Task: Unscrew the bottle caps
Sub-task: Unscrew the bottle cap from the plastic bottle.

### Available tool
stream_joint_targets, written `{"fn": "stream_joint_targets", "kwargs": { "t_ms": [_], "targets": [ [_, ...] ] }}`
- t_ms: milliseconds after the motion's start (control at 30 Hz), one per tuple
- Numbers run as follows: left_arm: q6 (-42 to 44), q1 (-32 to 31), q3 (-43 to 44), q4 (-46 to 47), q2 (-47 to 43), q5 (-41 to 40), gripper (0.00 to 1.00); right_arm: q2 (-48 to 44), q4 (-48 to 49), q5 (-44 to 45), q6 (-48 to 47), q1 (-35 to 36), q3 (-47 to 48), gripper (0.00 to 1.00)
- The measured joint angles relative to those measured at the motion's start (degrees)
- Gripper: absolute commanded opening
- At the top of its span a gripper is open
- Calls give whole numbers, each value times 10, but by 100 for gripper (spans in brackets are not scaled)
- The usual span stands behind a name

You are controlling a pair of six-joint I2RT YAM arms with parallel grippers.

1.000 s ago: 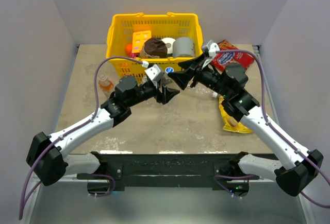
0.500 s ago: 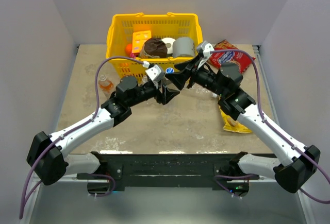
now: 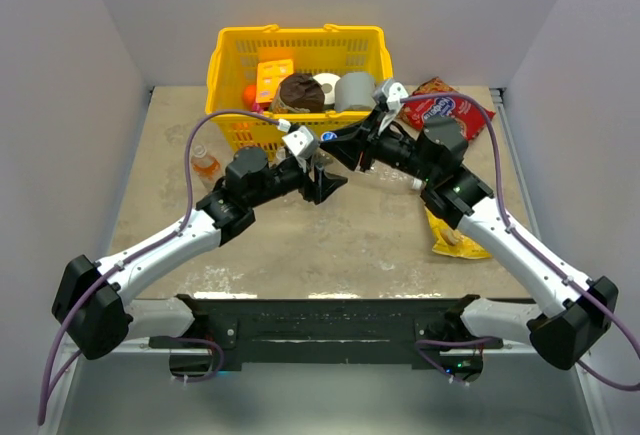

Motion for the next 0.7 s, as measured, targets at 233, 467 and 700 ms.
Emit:
{"fn": "stream_joint_targets", "kwargs": {
  "t_ms": [233, 467, 700],
  "targets": [
    [9, 4, 0, -1, 0, 8, 39, 18, -28, -50, -21, -10, 28, 1],
    [54, 13, 11, -25, -1, 78, 40, 22, -84, -127, -63, -24, 59, 0],
    [83, 15, 27, -63, -1, 209, 39, 22, -96, -287, -76, -49, 63, 0]
  ]
}}
